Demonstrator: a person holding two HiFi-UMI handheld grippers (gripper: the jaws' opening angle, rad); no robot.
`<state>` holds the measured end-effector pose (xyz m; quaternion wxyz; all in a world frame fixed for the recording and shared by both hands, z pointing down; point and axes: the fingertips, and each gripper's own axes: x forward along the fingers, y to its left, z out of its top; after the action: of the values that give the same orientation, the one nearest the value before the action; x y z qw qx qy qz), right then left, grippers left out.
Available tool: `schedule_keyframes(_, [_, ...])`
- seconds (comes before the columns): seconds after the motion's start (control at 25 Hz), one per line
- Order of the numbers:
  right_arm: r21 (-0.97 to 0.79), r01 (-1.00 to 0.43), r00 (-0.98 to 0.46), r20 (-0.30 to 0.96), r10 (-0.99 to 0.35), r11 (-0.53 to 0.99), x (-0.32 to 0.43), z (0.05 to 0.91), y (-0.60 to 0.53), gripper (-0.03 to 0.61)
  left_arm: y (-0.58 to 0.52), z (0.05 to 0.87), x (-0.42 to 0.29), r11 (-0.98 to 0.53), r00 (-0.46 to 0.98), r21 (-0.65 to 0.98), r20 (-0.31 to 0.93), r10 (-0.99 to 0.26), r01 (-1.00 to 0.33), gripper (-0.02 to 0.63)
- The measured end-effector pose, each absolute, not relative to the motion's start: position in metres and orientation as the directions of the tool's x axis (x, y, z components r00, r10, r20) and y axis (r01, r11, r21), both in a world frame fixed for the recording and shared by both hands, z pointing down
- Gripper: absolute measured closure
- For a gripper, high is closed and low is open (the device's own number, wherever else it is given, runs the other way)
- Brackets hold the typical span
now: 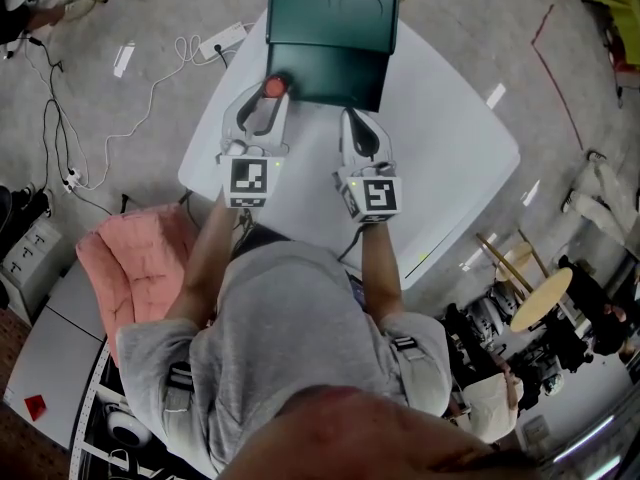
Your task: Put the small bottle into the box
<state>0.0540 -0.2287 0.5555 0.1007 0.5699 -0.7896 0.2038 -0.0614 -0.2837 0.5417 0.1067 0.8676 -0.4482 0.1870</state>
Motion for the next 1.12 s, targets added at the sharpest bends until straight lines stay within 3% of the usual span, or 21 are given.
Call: schedule_keyframes(1.12, [-0.239,-0.938,-0.333,0.419,-0.845,0.251,0.059,0.577,-0.238,0.575,-0.283,0.585,-0.062,-0.570,0.502,0.012,0.490,-0.713,-0.822,0.474])
